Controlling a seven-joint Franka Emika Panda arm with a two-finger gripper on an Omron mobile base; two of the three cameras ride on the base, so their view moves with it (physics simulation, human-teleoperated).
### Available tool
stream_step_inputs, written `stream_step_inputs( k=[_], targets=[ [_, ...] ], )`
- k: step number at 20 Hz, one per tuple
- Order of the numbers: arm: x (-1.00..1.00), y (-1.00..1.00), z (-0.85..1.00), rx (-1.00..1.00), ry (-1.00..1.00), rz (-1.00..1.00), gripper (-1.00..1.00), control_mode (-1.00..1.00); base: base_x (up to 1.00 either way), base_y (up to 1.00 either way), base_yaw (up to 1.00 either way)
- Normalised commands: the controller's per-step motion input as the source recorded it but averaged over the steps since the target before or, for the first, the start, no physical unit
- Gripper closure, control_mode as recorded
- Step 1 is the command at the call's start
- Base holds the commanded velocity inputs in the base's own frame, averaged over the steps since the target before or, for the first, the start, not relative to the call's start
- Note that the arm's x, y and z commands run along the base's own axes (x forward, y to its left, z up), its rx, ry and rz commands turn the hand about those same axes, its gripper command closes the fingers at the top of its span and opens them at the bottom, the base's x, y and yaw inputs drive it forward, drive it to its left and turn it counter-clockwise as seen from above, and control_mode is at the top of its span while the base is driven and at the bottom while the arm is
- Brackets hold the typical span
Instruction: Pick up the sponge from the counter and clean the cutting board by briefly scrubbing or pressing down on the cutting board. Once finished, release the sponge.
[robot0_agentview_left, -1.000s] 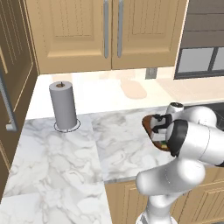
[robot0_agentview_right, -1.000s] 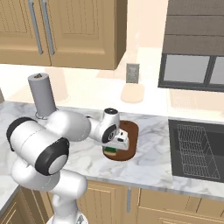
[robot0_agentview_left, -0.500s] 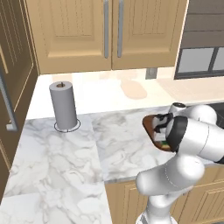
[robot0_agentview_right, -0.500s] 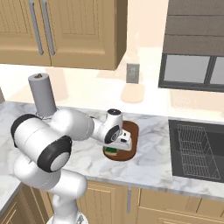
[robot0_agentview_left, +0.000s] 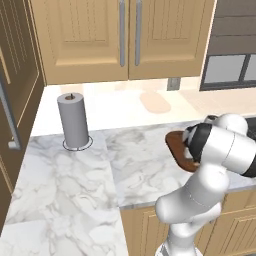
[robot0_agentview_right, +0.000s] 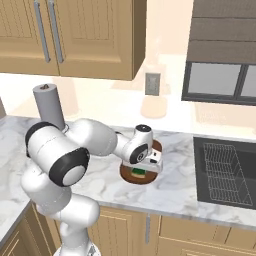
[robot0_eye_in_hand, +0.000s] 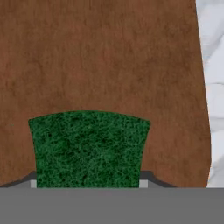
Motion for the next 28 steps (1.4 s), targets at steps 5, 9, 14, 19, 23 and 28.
stream_step_inputs(
  k=[5,9,14,19,23,28],
  targets=[
    [-0.12,-0.69,-0.23,0.0,0.0,-0.08,1.0,-1.0,0.0,0.0,0.0],
    [-0.27,-0.59,-0.1,0.0,-0.02,-0.1,1.0,-1.0,0.0,0.0,0.0],
    [-0.48,-0.54,-0.06,0.0,-0.07,-0.13,1.0,-1.0,0.0,0.0,0.0],
    [-0.28,-0.05,-0.05,0.0,-0.02,-0.07,1.0,-1.0,0.0,0.0,0.0],
    [0.15,0.43,0.02,0.0,0.0,0.0,1.0,-1.0,0.0,0.0,0.0],
    [0.41,0.13,0.19,0.0,0.04,0.03,1.0,-1.0,0.0,0.0,0.0]
  ],
)
